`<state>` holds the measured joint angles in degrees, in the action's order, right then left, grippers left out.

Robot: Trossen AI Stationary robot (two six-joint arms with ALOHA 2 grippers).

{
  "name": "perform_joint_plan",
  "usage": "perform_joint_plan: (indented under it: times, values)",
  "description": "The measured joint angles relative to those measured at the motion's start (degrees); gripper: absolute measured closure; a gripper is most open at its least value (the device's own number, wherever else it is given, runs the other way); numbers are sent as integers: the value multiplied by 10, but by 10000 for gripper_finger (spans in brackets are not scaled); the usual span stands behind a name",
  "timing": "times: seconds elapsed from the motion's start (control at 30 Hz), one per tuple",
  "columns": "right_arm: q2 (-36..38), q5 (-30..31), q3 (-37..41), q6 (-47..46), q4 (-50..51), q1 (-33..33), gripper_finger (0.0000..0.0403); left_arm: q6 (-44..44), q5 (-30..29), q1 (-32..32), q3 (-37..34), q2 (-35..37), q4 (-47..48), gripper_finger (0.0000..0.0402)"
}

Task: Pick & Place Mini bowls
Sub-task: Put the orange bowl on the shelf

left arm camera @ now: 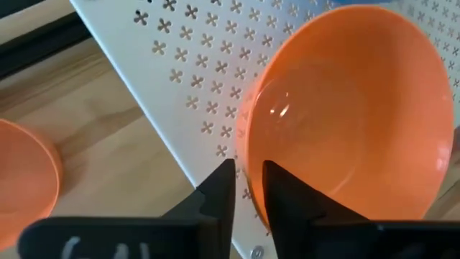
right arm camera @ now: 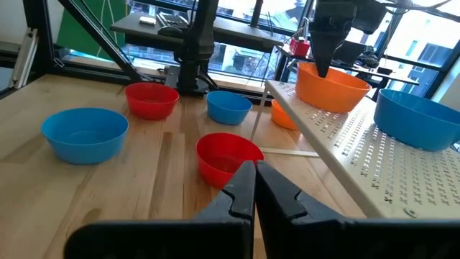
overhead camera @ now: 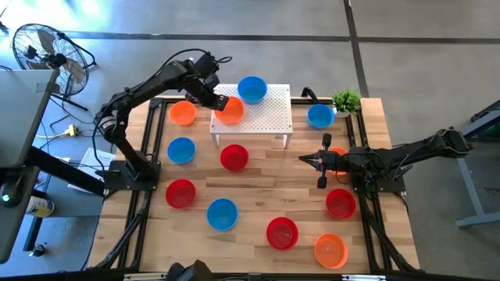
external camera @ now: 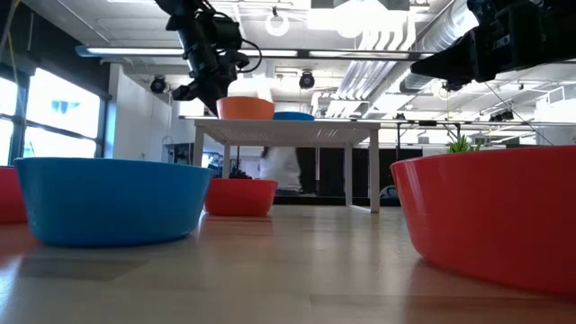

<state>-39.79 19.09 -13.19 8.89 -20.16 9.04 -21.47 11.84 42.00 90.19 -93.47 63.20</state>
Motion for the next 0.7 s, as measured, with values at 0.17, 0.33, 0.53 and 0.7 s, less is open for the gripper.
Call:
perform_joint_plan:
  times: [0.17,0.33,0.53,0.7]
  values:
    - [0,0,0,0,0,0,403,4,12,0,0,13,2,316]
    - [0,0,0,0,0,0,403,7,38,0,0,13,0,315]
    - [0,0,0,0,0,0,403,8,57,0,0,13,-1,314]
    - [0,0,0,0,0,0,403,11,56,0,0,13,0,314]
